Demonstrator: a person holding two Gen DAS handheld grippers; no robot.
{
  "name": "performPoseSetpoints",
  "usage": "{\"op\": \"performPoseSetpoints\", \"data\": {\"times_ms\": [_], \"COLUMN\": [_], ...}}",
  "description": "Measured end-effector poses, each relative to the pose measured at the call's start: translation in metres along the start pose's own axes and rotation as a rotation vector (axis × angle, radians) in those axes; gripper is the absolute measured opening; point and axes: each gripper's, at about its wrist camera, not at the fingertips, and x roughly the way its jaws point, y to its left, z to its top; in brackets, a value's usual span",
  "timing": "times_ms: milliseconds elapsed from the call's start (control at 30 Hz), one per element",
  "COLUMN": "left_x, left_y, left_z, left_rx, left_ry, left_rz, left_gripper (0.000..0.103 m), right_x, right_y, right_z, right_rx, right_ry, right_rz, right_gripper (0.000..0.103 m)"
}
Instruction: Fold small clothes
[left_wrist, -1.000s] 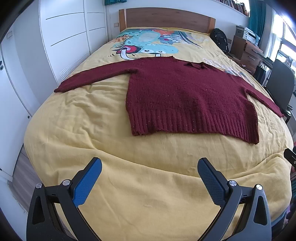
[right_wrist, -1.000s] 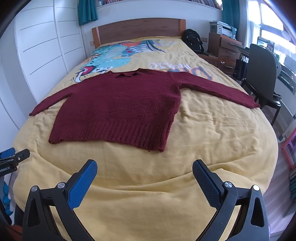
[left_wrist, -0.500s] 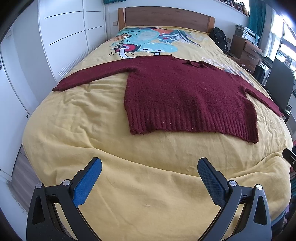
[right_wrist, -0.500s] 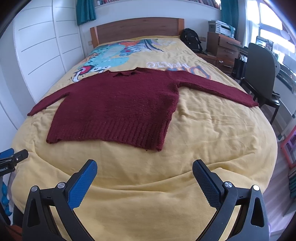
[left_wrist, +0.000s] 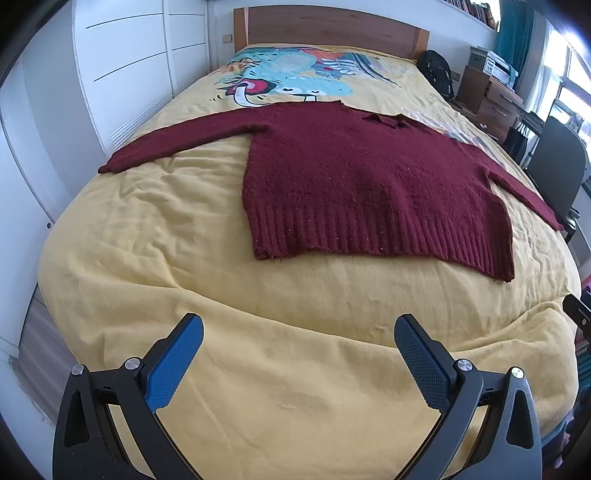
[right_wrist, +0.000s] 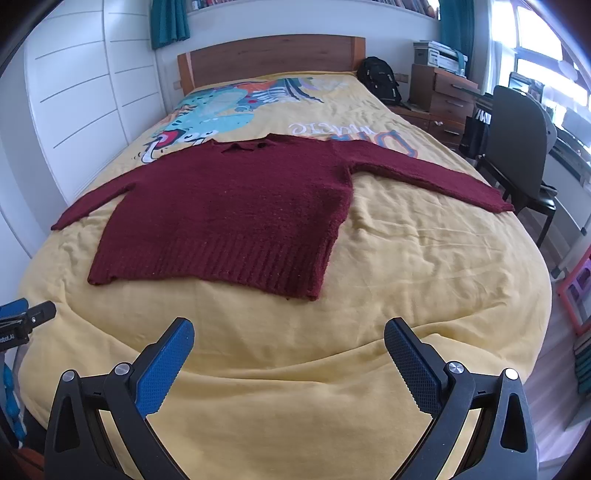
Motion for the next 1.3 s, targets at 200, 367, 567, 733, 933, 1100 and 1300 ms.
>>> {"op": "performPoseSetpoints", "data": {"times_ms": [200,367,567,733,933,1100,1300], "left_x": [-0.001,-0.003,0.0,0.004,0.009,0.012,0.018], "left_y": [0.001,0.002,0.004,0.004,0.002,0.003,0.006], "left_z": [0.0,0.001,0.0,-0.002,-0.004,-0.005,-0.004], "left_rx": [0.007,0.001,-0.004,0.001,0.018,0.027,0.022], "left_ry": [0.002,0.001,0.022,0.047,0.075,0.084,0.101], "left_rz": [-0.001,-0.005,-0.013,-0.01,0.004,0.013,0.019], "left_gripper": [0.102,0.102,0.102,0.102,0.102,0.102,0.102], "right_x": [-0.001,-0.003,-0.004,-0.003,0.001,0.007,0.013], "right_y": [-0.001,-0.001,0.001,0.002,0.002,0.005,0.004], "right_z": [-0.001,-0.002,-0.003,-0.003,-0.004,-0.005,-0.003], "right_rx": [0.001,-0.001,-0.004,-0.005,-0.015,-0.017,-0.006], "right_ry": [-0.005,-0.008,0.003,0.007,0.024,0.045,0.066], "right_rz": [-0.001,-0.005,-0.007,-0.008,-0.01,-0.011,-0.021], "right_gripper": [0.103,0.103,0.103,0.103,0.103,0.103,0.103]}}
